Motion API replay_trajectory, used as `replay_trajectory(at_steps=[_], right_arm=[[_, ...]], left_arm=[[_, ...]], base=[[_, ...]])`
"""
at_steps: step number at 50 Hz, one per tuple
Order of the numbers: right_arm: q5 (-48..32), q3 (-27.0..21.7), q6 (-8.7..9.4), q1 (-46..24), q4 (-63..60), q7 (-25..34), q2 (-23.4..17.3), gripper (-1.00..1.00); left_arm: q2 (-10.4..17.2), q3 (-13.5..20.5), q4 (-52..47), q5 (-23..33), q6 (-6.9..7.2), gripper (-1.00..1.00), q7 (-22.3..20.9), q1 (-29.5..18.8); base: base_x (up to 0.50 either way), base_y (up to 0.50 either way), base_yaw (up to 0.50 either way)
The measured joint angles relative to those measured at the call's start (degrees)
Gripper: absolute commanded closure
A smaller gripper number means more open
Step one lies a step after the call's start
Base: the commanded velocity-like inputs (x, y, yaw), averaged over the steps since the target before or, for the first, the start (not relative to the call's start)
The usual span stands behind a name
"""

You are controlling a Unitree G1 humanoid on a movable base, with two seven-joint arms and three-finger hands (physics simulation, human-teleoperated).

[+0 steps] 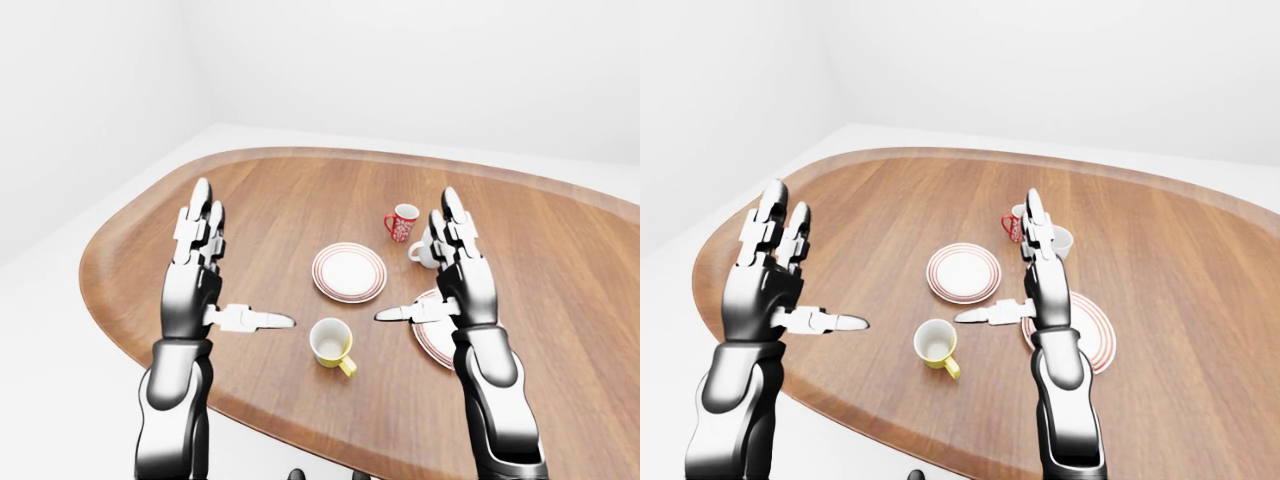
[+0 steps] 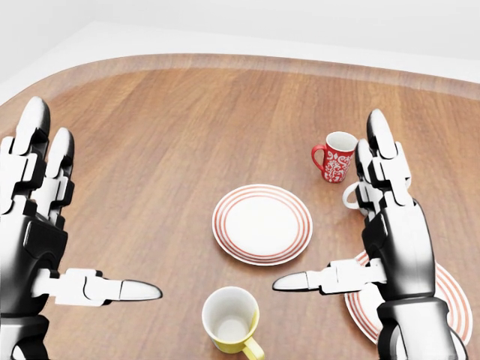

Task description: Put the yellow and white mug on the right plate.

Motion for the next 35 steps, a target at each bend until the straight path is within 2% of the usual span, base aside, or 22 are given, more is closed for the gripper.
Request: replay_trajectory(at_steps=[7,22,35], right_arm=[[-0.9,-0.7,0.0,-2.7,0.7,0.4,-0.9,-1.0],[-5.0,-1.1,0.0,-9.1,2.7,3.0,-2.5,-1.0],[-10.5,0.3,0.0,-13.7,4.2,5.6,-3.1,-1.0]], left_arm=[[1.3,2.7,1.6,-0.6,0.0,-1.0,-0.7,-2.5],[4.3,6.2,2.5,-1.7,0.0,-1.0,-1.7,-7.8],[7.3,10.3,3.9,-3.2,0.0,-1.0,-3.8,-9.9]], base=[[0.0,0.0,0.0],[0.0,0.0,0.0],[0.0,0.0,0.0]])
